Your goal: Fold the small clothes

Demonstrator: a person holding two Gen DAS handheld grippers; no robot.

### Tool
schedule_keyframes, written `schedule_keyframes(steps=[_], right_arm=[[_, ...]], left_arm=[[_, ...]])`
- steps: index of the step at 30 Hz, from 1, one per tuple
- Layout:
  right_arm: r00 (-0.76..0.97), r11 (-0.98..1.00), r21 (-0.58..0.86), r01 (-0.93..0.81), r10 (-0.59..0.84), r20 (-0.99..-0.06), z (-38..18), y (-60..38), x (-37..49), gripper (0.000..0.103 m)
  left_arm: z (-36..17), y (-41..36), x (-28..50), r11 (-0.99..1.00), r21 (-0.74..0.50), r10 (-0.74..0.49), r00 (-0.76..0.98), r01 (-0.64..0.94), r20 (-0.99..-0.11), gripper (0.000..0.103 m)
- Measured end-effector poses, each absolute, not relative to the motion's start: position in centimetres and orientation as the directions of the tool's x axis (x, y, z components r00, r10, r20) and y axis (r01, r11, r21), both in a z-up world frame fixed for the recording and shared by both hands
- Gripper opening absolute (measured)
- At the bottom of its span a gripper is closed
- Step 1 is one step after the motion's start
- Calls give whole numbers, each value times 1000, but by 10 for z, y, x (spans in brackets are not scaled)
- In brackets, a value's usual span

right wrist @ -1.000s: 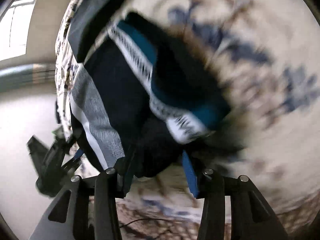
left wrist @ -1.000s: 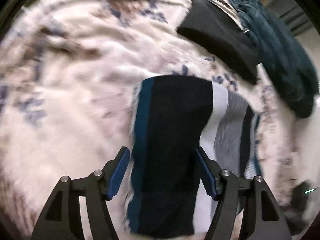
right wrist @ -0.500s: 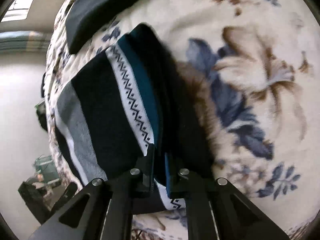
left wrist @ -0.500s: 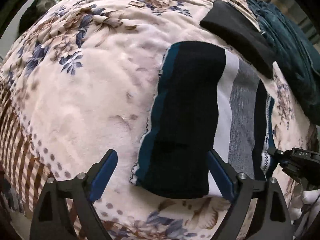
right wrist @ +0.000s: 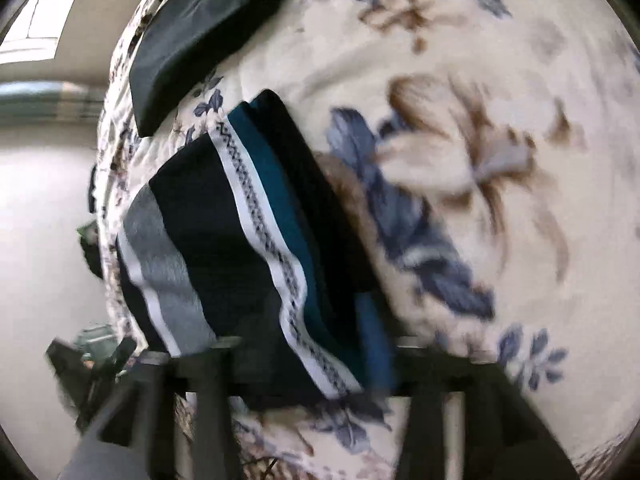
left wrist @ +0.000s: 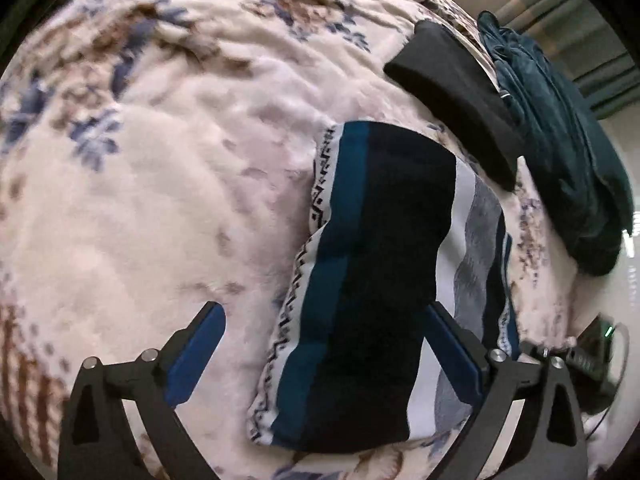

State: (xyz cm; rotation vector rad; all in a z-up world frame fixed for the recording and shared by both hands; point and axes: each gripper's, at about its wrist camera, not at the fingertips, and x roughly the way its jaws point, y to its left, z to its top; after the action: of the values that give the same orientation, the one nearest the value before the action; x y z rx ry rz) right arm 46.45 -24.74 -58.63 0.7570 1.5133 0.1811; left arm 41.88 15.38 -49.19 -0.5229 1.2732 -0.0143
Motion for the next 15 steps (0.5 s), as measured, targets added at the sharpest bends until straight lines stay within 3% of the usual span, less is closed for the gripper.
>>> schedule_keyframes(steps=[5,10,15], right_arm=[[83,608,644,464,694,-715,-622,-259,412,70],[148,389,704,594,808,-571,-655,-244,371,70],[252,269,732,626,818,-516,-663,-229,335,73]], left_arm=[[-523,156,430,807,-517,-443,287,-284,-849,100],[-535,146,437,805,-531,-474,252,-265,-844,100],[-535,141,443,813,-535,-491,226,-228,-842,100]])
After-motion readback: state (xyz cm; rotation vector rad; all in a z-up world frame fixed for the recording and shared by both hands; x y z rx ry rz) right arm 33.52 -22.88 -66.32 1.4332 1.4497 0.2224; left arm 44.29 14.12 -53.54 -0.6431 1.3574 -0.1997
